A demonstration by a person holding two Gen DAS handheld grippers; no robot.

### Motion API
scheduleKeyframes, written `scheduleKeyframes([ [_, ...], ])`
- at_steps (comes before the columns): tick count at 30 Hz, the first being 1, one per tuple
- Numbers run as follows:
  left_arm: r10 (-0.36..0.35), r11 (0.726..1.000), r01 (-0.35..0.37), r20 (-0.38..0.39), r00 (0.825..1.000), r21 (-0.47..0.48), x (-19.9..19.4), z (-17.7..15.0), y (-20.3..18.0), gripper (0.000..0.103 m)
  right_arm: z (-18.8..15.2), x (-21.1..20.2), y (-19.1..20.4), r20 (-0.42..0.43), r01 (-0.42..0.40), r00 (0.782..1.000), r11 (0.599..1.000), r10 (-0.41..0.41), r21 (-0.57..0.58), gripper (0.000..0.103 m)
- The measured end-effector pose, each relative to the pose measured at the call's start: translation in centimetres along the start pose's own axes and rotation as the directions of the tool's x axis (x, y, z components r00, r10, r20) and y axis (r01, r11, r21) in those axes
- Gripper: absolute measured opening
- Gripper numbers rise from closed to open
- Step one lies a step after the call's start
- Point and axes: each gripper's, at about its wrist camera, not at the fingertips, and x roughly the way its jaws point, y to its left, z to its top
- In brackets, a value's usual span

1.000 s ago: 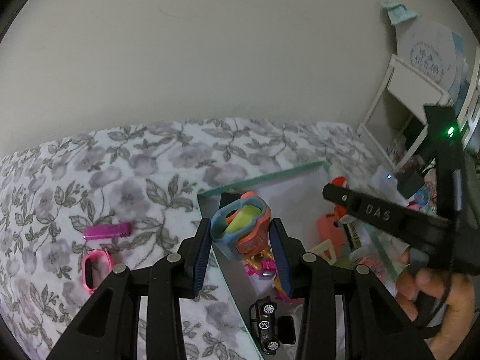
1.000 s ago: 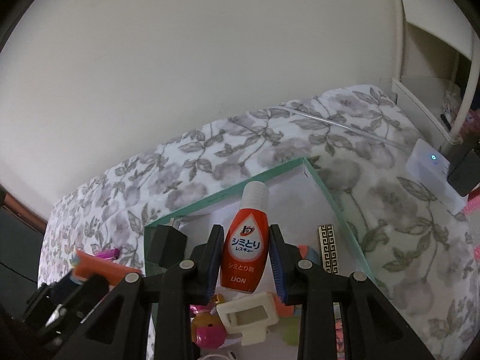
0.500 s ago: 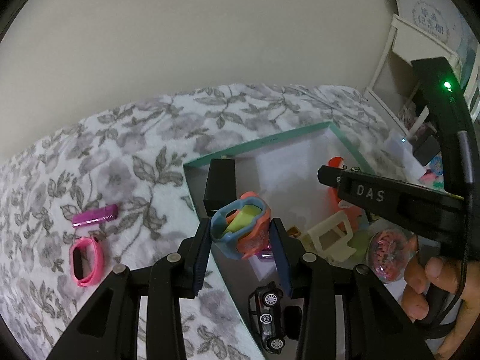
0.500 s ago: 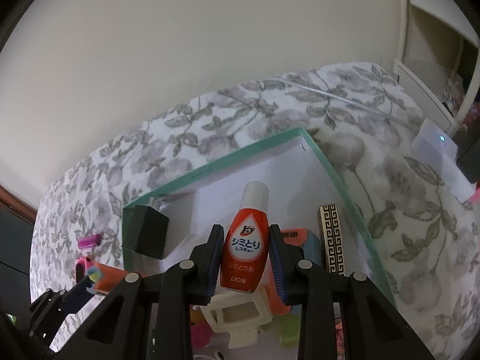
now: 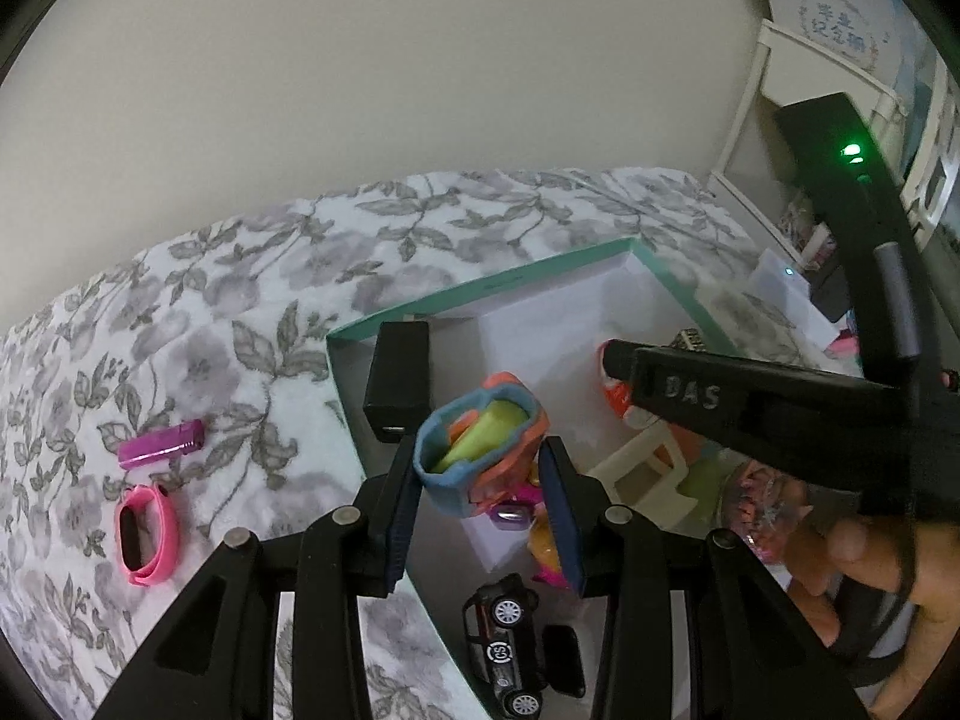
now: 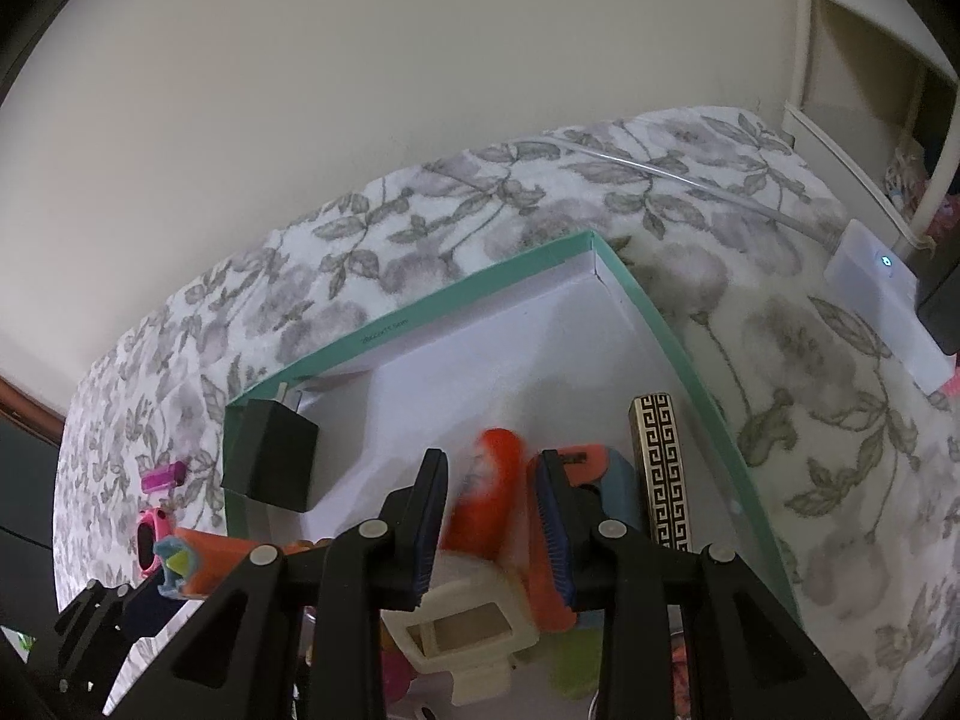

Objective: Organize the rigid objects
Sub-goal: 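Carry the orange-and-blue toy and red bottle into the teal tray and release both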

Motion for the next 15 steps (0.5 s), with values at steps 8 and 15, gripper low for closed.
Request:
scheduleKeyframes([
  [8, -0.038, 0.998, 0.037, -0.01, 0.999, -0.052, 0.1, 0.0, 0.8, 0.053, 0.0, 0.0, 0.2, -0.005, 0.012, 1.0, 1.0, -0.012, -0.008, 0.034],
  [15, -0.03, 0.996, 0.029, -0.01, 1.0, -0.079, -0.4, 0.4, 1.6, 0.057, -0.1, -0.1, 0.7, -0.002, 0.017, 1.0, 1.0, -0.017, -0.027, 0.035],
])
